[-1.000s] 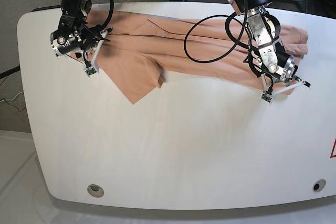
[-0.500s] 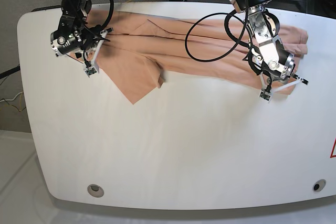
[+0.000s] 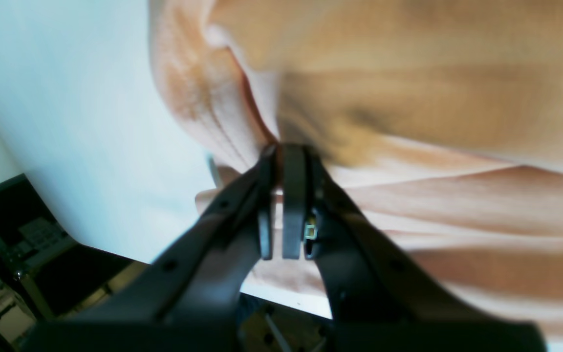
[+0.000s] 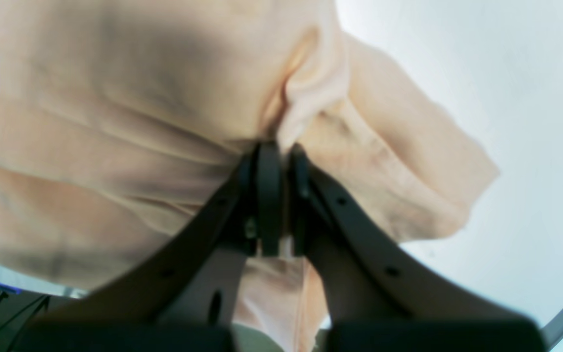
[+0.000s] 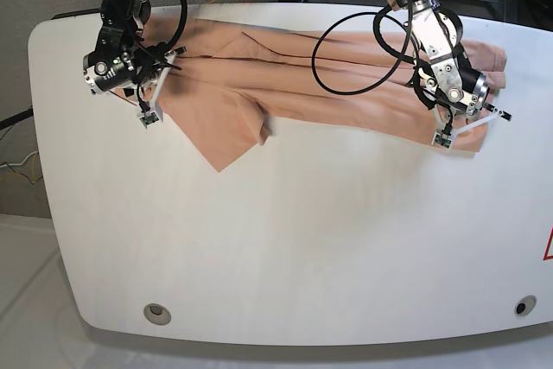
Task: Fold the T-shirt properly
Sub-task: 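Grasp the folded hem end of the shirt with the left gripper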
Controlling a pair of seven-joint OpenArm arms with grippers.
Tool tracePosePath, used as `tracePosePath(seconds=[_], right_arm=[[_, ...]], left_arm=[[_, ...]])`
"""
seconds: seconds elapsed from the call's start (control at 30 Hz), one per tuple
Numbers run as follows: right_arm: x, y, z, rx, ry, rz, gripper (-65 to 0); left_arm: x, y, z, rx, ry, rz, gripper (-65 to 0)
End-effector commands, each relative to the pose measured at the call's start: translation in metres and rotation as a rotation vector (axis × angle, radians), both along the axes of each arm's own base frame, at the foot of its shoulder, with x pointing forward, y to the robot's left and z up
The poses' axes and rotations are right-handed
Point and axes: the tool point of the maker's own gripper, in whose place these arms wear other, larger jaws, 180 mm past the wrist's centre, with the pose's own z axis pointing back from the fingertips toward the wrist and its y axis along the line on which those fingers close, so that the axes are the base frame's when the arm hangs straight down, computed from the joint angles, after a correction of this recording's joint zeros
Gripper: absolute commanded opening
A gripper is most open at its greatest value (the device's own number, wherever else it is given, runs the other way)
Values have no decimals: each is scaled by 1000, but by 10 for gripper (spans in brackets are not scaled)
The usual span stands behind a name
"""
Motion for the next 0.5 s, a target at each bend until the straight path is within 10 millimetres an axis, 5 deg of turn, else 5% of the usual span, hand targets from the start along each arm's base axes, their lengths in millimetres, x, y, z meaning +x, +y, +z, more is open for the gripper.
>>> tracePosePath(seconds=[0.0, 0.47], right_arm=[[0, -6, 2, -24, 6, -2, -644], [4, -7, 4, -25, -3, -2, -644]], left_arm=[[6, 1, 8, 11, -30, -1, -638], [4, 37, 22, 106, -26, -2, -638]])
